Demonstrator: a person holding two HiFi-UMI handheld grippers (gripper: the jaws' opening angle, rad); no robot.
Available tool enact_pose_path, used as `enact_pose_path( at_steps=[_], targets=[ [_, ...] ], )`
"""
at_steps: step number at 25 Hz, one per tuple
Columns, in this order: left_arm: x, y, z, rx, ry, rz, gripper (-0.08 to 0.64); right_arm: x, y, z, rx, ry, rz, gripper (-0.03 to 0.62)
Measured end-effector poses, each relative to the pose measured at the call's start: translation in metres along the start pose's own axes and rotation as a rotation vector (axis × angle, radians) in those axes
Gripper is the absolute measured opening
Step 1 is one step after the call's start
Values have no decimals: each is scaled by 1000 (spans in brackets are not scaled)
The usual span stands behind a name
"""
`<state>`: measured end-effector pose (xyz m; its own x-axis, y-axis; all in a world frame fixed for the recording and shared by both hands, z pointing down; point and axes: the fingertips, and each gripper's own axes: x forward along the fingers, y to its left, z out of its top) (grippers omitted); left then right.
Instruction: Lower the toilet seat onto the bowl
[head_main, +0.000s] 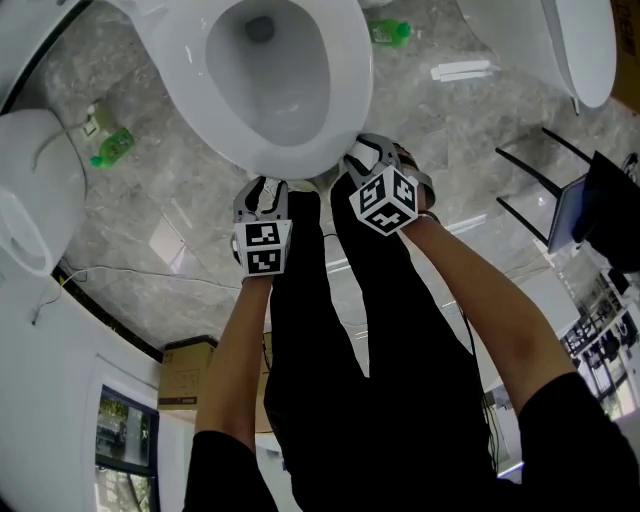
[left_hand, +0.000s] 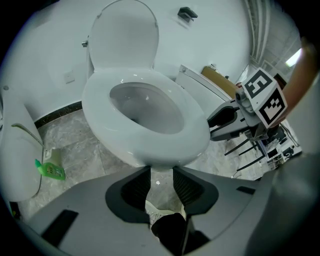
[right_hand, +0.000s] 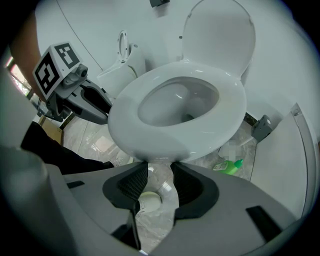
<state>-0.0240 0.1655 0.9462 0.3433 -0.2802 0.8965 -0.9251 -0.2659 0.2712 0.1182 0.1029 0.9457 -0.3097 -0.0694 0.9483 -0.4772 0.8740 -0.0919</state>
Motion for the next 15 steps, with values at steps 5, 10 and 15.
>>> enact_pose_path(
  at_steps=[5, 10, 15],
  targets=[
    [6, 0, -4, -6, 24, -16, 149, 5, 0, -4, 7, 28, 2, 176],
    [8, 2, -5, -6, 24, -20, 149, 9, 0, -3, 9, 22, 2, 176],
    [9, 1, -4, 2, 15, -29, 149, 7, -1, -4, 11, 11, -3, 176]
  ],
)
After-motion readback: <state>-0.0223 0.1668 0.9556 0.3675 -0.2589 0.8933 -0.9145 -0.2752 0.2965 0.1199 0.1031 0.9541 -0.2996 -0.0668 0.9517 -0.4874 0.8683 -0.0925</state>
